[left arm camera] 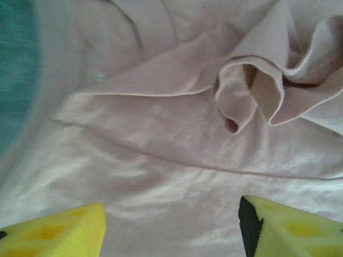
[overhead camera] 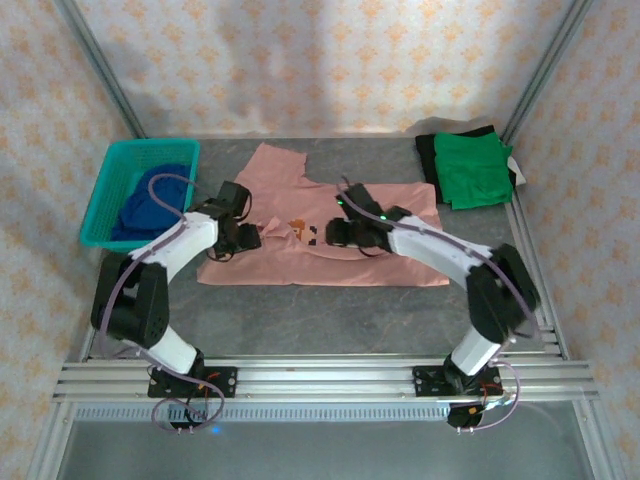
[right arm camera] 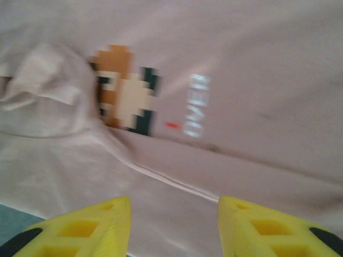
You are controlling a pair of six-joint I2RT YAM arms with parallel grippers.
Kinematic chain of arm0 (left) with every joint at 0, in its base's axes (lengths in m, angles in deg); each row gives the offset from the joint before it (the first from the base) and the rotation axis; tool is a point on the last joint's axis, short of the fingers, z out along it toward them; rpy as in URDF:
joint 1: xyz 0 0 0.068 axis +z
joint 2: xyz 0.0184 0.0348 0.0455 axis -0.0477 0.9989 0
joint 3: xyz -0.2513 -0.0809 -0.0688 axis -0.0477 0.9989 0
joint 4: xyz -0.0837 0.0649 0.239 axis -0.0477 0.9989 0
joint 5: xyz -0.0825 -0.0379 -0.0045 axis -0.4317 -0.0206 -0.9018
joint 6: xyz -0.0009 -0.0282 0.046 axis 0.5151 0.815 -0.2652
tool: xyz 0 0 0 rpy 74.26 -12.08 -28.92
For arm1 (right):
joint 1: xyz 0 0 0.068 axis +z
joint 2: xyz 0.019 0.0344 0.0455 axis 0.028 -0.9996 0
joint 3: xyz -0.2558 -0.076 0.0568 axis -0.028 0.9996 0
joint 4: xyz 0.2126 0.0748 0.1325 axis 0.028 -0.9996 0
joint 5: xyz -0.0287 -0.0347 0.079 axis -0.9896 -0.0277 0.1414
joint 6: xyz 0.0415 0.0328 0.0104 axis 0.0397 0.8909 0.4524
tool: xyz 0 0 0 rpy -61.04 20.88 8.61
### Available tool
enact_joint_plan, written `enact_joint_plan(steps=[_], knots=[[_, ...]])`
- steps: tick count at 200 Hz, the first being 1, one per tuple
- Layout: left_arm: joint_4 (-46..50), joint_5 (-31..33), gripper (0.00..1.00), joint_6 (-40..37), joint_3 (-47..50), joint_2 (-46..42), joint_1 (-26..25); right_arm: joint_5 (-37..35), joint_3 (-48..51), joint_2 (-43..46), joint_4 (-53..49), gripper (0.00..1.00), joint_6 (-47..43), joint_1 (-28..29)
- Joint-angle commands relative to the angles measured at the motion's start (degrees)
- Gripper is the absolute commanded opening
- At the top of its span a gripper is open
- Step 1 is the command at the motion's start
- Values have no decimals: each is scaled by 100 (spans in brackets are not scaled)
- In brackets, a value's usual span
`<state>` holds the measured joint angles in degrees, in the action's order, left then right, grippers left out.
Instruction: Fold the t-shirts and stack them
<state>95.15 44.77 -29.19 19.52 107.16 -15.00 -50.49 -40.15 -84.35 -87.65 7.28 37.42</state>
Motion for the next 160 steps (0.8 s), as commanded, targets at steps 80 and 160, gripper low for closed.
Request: enact_joint_plan(steps=[80,160], knots=[[-457,-237,45,-242,-927,1233,201,223,-995,-1511,14,46,-411,105],[576,291,0,-1039,-2388,1700,252,-293,-381,-1386,-27,46,-355,105]])
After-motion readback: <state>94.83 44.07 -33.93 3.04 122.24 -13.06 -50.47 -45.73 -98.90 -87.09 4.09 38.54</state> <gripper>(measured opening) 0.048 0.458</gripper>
